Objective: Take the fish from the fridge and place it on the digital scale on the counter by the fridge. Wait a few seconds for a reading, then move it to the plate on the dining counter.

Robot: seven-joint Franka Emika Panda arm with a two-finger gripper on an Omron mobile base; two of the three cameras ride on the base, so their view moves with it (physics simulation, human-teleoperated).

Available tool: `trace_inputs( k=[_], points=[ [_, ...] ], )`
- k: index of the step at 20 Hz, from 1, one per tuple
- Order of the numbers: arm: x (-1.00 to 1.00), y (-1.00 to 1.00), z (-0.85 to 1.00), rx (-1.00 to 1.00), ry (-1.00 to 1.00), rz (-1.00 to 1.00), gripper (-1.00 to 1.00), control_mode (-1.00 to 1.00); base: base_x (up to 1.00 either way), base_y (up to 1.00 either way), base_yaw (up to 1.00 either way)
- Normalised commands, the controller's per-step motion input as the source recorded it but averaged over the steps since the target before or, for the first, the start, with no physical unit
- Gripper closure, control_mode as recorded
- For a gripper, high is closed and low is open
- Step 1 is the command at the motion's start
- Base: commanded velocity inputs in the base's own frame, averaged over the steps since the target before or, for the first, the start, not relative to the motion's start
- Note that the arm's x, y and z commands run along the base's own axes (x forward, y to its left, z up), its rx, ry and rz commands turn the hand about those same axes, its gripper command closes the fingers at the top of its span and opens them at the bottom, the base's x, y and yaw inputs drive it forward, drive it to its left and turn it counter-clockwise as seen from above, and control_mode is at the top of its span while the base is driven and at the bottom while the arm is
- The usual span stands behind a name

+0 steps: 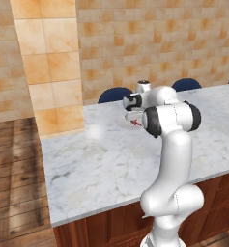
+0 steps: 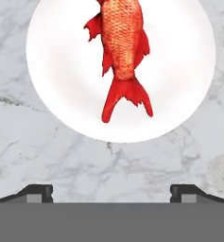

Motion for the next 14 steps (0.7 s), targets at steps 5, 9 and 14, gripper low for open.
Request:
trace_inputs(
  k=[5, 9, 14],
  points=[
    [-1.0, -0.28, 0.64, 0.11, -0.13, 0.0, -1.0, -1.0, 0.0, 0.0, 0.0],
    [-1.0, -0.21, 0.58, 0.05, -0.04, 0.0, -1.0, -1.0, 0.0, 0.0, 0.0],
    [-1.0, -0.01, 0.59, 0.0, 0.0, 0.0, -1.0, -1.0, 0.0, 0.0, 0.0]
  ],
)
